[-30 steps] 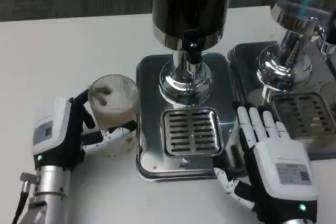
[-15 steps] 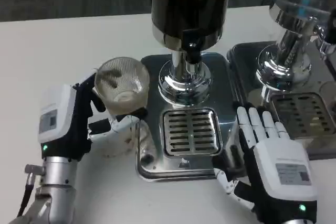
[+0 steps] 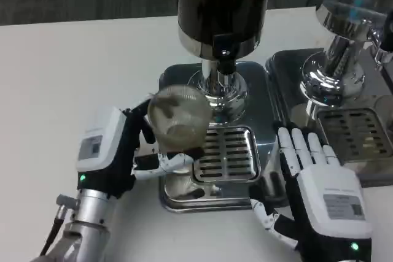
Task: Grasp the cup under the faucet to collect the drink, then remove the cup.
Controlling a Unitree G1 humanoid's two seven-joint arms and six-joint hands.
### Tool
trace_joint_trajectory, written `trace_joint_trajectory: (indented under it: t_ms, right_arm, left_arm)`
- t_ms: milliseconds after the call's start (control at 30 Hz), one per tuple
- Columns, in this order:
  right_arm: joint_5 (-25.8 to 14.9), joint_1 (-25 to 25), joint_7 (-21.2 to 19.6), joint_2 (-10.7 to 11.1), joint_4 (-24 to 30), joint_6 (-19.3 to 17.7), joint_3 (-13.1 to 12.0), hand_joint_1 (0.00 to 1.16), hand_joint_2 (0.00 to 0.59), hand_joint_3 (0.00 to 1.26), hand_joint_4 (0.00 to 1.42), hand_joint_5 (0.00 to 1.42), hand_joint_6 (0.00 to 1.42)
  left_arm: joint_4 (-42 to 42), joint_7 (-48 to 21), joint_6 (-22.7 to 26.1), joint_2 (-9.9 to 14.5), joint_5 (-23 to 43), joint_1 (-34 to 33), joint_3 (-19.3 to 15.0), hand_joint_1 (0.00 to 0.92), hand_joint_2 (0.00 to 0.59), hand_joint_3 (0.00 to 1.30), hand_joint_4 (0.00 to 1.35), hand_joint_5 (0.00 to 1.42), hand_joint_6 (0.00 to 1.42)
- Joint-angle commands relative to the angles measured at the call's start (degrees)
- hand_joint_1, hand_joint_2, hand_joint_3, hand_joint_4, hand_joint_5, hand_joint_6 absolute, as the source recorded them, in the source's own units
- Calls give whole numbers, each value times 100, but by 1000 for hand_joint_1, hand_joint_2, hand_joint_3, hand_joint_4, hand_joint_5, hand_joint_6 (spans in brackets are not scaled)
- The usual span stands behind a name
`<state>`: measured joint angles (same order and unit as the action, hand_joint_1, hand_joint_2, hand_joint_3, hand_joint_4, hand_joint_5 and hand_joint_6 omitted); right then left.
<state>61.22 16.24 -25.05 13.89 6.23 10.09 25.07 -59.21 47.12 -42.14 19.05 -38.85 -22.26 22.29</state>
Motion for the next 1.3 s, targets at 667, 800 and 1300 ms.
trace_joint_trajectory:
  t_ms: [667, 800, 1300]
  right_arm:
    - [25, 218, 25, -68, 243, 89, -15, 412, 416, 0, 0, 0, 50]
    - [-7, 194, 48, -30, 232, 51, -27, 412, 416, 0, 0, 0, 50]
    - [-177, 130, 21, 23, 136, -54, -111, 412, 416, 0, 0, 0, 50]
  left_arm:
    - [-1111, -624, 572, -551, -324, -951, 807, 416, 72, 366, 504, 890, 1158]
    - [-1077, -608, 608, -548, -240, -912, 763, 332, 91, 262, 356, 794, 1083]
    - [-712, -935, -273, -219, 429, -624, 217, 0, 0, 26, 84, 399, 321]
